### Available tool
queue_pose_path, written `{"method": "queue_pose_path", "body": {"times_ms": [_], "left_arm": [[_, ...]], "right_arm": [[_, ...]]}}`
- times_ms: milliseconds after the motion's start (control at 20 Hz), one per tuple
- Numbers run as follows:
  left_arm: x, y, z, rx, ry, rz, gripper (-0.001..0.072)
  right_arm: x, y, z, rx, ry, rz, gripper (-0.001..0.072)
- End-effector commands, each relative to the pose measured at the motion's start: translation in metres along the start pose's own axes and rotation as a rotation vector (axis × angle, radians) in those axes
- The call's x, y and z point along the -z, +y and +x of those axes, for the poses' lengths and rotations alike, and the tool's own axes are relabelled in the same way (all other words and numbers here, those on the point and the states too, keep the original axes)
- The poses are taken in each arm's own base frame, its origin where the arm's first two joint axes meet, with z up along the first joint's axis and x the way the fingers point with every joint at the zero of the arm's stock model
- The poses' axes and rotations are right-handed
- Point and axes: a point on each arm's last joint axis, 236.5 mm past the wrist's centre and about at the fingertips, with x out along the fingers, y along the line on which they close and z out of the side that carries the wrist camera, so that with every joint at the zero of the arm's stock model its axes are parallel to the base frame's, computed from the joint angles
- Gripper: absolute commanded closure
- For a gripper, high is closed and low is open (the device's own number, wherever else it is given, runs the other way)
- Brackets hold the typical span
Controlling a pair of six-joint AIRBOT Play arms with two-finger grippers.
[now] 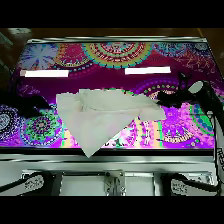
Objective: Fold the shirts.
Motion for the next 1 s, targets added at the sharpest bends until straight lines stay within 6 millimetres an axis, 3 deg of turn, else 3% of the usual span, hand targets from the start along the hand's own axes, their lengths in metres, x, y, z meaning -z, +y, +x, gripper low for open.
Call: {"method": "queue_pose_path", "body": {"times_ms": [0,150,250,400,550,650,800,850,900,950], "left_arm": [[0.085,0.011,0.058,0.081,0.080,-0.110,-0.0001],[0.153,0.011,0.122,0.139,0.212,-0.186,0.0000],[0.175,0.008,0.148,0.149,0.237,-0.207,0.0000],[0.177,-0.001,0.165,0.152,0.212,-0.189,0.0001],[0.161,-0.014,0.181,0.189,0.158,-0.230,0.0004],[0.156,-0.027,0.191,0.236,0.149,-0.251,0.0065],[0.156,-0.037,0.211,0.251,0.143,-0.273,0.0067],[0.155,-0.040,0.216,0.252,0.137,-0.274,0.0190],[0.152,-0.042,0.218,0.250,0.131,-0.270,0.0226],[0.147,-0.046,0.217,0.255,0.123,-0.259,0.0445]], "right_arm": [[0.003,-0.001,0.000,0.004,0.014,-0.014,0.0653],[0.003,-0.001,0.000,0.004,0.014,-0.014,0.0653],[0.003,-0.001,0.000,0.005,0.013,-0.015,0.0653],[0.001,-0.001,0.000,0.006,0.003,-0.015,0.0653],[-0.003,-0.001,0.000,0.007,-0.012,-0.015,0.0653],[-0.005,-0.002,0.000,0.008,-0.020,-0.015,0.0653],[-0.007,-0.002,0.000,0.008,-0.029,-0.015,0.0653],[-0.006,-0.002,0.000,0.008,-0.027,-0.015,0.0653],[-0.006,-0.002,0.000,0.008,-0.027,-0.015,0.0653],[-0.006,-0.002,0.000,0.008,-0.025,-0.015,0.0653]]}}
